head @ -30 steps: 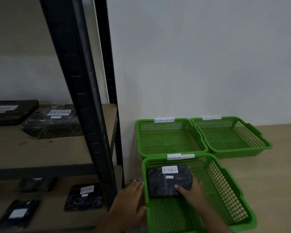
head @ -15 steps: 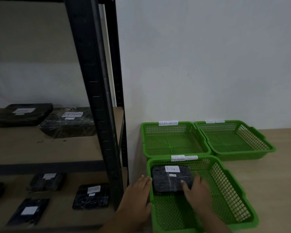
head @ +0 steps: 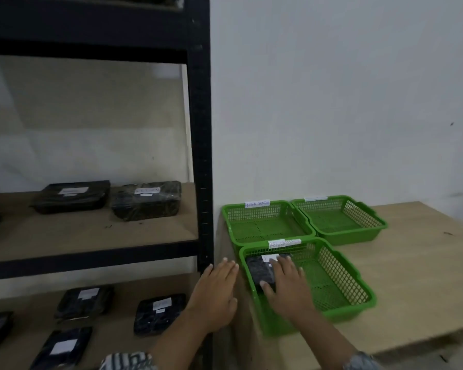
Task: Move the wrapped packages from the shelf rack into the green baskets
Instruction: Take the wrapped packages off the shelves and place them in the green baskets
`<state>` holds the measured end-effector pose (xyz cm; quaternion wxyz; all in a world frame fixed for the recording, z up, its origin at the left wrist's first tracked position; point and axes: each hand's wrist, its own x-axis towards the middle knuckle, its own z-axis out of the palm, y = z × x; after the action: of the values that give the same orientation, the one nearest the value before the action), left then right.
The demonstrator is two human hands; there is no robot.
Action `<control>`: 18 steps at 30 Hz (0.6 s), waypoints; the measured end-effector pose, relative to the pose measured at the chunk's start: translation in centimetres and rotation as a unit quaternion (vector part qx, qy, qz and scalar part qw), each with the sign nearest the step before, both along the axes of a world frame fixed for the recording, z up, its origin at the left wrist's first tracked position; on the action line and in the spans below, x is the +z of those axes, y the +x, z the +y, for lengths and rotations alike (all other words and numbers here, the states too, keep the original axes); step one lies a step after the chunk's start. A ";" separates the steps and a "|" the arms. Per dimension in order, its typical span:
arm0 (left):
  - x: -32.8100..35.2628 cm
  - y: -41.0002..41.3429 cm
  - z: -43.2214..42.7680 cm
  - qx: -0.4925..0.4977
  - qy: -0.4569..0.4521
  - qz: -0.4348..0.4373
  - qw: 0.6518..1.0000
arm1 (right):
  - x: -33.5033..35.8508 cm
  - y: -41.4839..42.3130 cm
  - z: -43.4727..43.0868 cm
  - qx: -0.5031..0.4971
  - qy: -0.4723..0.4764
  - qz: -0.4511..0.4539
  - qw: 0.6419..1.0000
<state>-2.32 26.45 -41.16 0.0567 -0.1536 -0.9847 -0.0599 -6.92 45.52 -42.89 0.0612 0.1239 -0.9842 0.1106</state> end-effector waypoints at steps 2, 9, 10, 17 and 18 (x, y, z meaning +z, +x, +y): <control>1.6 2.1 -1.5 -0.006 0.001 0.023 1.000 | 1.9 1.9 -2.1 0.019 -0.011 0.020 1.000; 7.9 8.8 -9.6 0.027 -0.017 0.123 0.992 | 8.9 8.4 -11.4 0.071 -0.035 0.107 0.991; 8.8 9.7 -10.7 0.036 -0.024 0.142 0.989 | 10.0 9.1 -12.8 0.082 -0.041 0.121 0.988; 15.5 14.2 -18.7 0.093 -0.027 0.225 0.970 | 16.9 13.1 -21.7 0.160 -0.072 0.187 0.967; 16.5 14.5 -19.8 0.102 -0.028 0.238 0.966 | 17.9 13.3 -22.8 0.170 -0.073 0.191 0.964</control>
<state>12.22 6.69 -24.64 0.2906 -0.0640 -0.9546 0.0117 6.35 22.76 -24.96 0.2376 0.3034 -0.9079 0.1650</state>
